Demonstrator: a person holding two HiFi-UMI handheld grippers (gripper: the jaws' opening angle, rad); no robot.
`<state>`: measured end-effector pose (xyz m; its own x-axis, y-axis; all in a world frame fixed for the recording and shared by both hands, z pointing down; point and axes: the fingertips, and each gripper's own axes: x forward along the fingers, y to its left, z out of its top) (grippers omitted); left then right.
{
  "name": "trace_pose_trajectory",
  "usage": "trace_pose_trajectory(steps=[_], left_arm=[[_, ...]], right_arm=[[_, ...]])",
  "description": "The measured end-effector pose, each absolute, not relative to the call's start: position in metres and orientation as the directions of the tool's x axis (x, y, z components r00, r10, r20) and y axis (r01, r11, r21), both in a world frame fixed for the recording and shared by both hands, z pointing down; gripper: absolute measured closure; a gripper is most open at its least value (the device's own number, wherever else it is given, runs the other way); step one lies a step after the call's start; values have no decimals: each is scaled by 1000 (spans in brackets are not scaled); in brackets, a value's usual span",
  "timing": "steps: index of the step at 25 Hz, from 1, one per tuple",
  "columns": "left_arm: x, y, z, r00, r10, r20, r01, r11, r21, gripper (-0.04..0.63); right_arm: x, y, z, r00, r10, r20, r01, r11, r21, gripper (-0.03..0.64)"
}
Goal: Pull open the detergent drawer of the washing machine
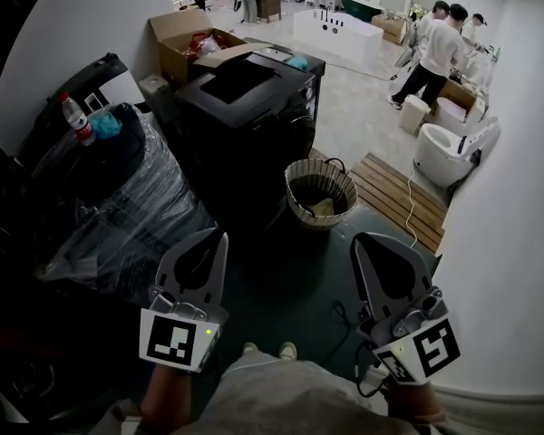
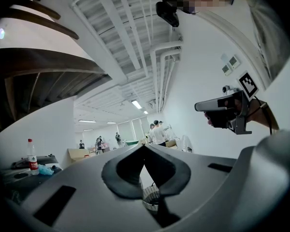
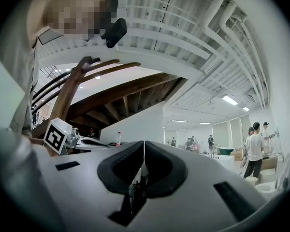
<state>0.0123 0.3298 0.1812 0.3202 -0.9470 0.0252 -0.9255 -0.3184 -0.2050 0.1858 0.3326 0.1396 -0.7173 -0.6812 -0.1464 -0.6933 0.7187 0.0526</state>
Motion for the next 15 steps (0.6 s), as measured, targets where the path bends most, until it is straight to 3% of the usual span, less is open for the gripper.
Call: trace_pose_trajectory(steps=[2, 3, 4, 15], left_arm=[[15, 329, 181, 321, -947, 27, -925, -319, -204, 580], [15, 329, 182, 321, -947, 27, -925, -320, -203, 580], [16, 328, 182, 321, -947, 27, -925, -320, -203, 580], [25, 324, 179, 330, -944, 20, -920, -326, -219, 580]], right_arm=[[190, 332, 134, -706, -686, -176, -701, 712, 39, 583], [191, 331, 132, -702, -686, -188, -704, 710, 38, 392], [191, 330, 130, -700, -687, -195, -706, 707, 42, 268], [206, 323, 130, -664, -718, -211, -739, 672, 38, 267]])
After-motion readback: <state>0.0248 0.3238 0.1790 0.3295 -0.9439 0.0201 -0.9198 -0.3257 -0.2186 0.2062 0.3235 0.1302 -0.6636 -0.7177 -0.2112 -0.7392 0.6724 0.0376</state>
